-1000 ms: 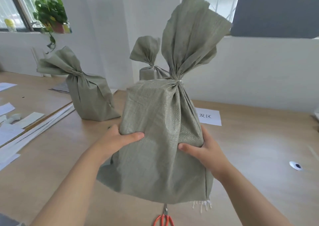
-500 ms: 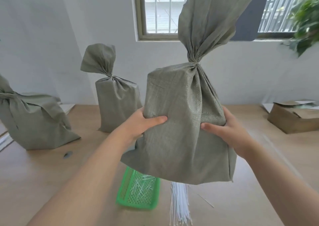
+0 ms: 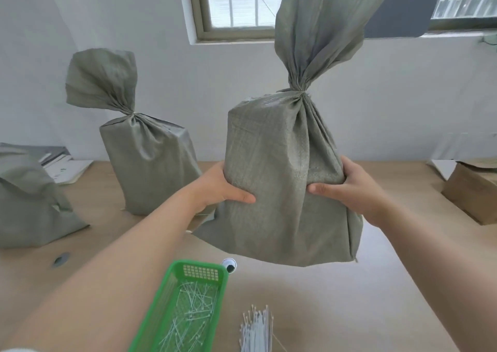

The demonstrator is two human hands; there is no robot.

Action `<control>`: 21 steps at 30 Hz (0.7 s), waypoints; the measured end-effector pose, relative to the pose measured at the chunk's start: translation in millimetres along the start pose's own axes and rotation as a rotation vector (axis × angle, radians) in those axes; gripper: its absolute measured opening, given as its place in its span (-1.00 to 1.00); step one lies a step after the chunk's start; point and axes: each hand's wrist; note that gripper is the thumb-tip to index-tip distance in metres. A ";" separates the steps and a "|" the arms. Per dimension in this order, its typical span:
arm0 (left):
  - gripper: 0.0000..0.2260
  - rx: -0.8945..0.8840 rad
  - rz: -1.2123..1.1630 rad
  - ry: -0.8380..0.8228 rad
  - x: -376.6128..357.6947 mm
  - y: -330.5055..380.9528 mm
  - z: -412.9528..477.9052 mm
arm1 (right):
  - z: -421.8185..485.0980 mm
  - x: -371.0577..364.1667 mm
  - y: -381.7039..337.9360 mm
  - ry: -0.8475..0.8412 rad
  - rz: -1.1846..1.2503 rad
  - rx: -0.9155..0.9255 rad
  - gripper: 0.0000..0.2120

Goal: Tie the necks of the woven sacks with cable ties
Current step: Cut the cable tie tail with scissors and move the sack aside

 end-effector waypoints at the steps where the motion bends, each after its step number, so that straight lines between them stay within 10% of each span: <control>1: -0.32 -0.001 0.006 0.003 -2.4 -3.8 13.2 | 12.9 -0.1 8.6 0.006 0.005 0.000 -0.42; 21: -0.31 0.042 -0.095 0.062 -29.5 -135.5 179.1 | 187.4 -38.8 145.9 -0.096 -0.159 0.001 -0.34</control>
Point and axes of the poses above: each hand's wrist, its own z-axis towards the middle knuckle, its own x-axis out of the back of the hand, y = z × x, and after that the axes turned 10 degrees about y, right-handed
